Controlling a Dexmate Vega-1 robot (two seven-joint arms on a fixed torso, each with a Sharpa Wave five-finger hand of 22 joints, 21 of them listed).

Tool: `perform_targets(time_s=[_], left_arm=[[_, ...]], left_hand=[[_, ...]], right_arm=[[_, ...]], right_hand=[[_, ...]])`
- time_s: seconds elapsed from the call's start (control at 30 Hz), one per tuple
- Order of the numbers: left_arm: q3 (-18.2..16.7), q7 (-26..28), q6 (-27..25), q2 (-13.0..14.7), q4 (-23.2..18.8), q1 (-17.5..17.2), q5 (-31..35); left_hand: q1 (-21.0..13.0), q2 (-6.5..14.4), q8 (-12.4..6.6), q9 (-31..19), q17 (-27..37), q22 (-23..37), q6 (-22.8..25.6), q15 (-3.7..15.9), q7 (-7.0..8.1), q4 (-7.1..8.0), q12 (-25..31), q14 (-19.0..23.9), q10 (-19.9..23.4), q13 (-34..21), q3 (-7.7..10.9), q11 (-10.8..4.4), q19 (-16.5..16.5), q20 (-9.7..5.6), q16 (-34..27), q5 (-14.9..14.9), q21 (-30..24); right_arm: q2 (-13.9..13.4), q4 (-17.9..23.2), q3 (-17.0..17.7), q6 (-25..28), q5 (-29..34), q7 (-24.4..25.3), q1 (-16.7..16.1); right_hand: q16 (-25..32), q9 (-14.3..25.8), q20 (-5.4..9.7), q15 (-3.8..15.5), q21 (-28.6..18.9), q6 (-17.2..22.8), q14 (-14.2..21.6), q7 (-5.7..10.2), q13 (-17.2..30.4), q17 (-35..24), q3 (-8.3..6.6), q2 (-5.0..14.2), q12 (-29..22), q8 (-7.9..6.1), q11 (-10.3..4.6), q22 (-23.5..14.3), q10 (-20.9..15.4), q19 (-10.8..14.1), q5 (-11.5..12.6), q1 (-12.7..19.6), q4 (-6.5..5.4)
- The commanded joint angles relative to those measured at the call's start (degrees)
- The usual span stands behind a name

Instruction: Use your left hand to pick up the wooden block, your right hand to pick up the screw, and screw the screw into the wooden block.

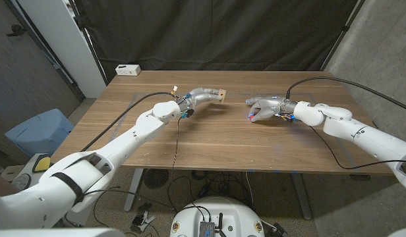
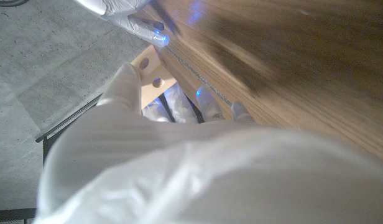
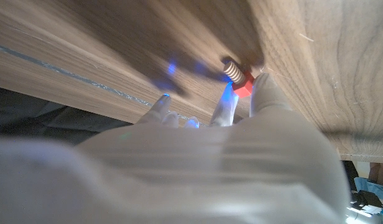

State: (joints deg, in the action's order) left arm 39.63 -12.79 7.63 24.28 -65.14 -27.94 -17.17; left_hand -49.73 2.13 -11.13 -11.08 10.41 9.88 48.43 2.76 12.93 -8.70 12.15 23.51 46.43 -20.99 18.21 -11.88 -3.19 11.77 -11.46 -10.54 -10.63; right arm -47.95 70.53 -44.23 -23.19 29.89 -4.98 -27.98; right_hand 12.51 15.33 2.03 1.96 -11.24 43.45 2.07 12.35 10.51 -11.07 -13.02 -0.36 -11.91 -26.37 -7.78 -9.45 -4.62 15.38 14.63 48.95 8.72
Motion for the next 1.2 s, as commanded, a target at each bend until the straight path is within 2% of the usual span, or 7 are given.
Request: perform_targets(time_s=[0.03, 0.23, 0.73, 1.2], left_arm=[[0.31, -0.64, 0.64, -0.66, 1.52, 0.59, 0.06], [0.38, -0.76, 0.77, -0.8, 1.93, 0.72, 0.1], [0.42, -0.78, 1.41, -1.02, 2.53, 0.64, 0.14], [0.56, -1.27, 2.3, -1.6, 3.63, 0.53, -0.1]], left_hand=[[-0.15, 0.42, -0.46, -0.14, -0.04, 0.09, 1.92, 1.44, -0.07, 0.17, 0.11, 0.18, 0.31, -0.15, 0.07, -0.06, -0.21, 0.37, -0.27, -0.44, -0.27], [-0.09, 0.49, -0.42, -0.13, -0.02, 0.09, 1.88, 1.4, -0.07, 0.2, 0.06, 0.18, 0.2, -0.12, 0.02, -0.04, -0.16, 0.36, -0.28, -0.43, -0.27], [-0.02, 0.52, -0.45, -0.14, -0.04, 0.08, 2.09, 1.4, -0.07, 0.21, 0.07, 0.21, 0.19, -0.14, -0.07, -0.08, -0.13, 0.36, -0.25, -0.43, -0.27], [-0.02, 0.54, -0.44, -0.14, -0.05, 0.09, 2.12, 1.46, -0.06, 0.17, 0.11, 0.39, 0.41, -0.08, -0.09, -0.11, -0.19, 0.34, -0.26, -0.44, -0.3]], right_arm=[[-0.43, 0.75, 0.68, 0.62, -0.55, 0.63, -0.78], [-0.64, 1.29, 0.9, 1.0, -0.43, 0.93, -1.08], [-1.11, 3.03, 1.98, 2.21, -1.42, 0.77, -1.99], [-2.81, 6.92, 3.79, 4.02, -2.12, 0.78, -3.87]], right_hand=[[0.22, 0.27, 0.52, 2.89, -0.4, 0.65, 0.42, 0.04, 0.29, -0.23, 0.08, 0.05, -0.19, -0.51, -0.2, -0.33, -0.49, 0.61, 0.07, 0.62, -0.21], [0.23, 0.42, 0.56, 3.0, -0.39, 1.64, 0.63, -0.37, 0.29, -0.25, 0.11, 0.09, -0.17, -1.12, -0.29, -0.33, -0.91, 0.92, 0.04, 0.88, -0.15], [0.15, 0.65, 0.72, 3.17, -0.39, 1.97, 0.8, -0.87, 0.29, -0.24, 0.14, 0.05, -0.04, -1.6, -0.28, -0.32, -1.3, 1.45, 0.01, 1.43, 0.02], [0.19, 0.87, 0.8, 3.25, -0.4, 3.26, 1.16, -1.45, 0.29, -0.28, 0.22, 0.13, -0.1, -2.47, -0.28, -0.32, -2.17, 2.03, -0.02, 1.73, 0.0]])
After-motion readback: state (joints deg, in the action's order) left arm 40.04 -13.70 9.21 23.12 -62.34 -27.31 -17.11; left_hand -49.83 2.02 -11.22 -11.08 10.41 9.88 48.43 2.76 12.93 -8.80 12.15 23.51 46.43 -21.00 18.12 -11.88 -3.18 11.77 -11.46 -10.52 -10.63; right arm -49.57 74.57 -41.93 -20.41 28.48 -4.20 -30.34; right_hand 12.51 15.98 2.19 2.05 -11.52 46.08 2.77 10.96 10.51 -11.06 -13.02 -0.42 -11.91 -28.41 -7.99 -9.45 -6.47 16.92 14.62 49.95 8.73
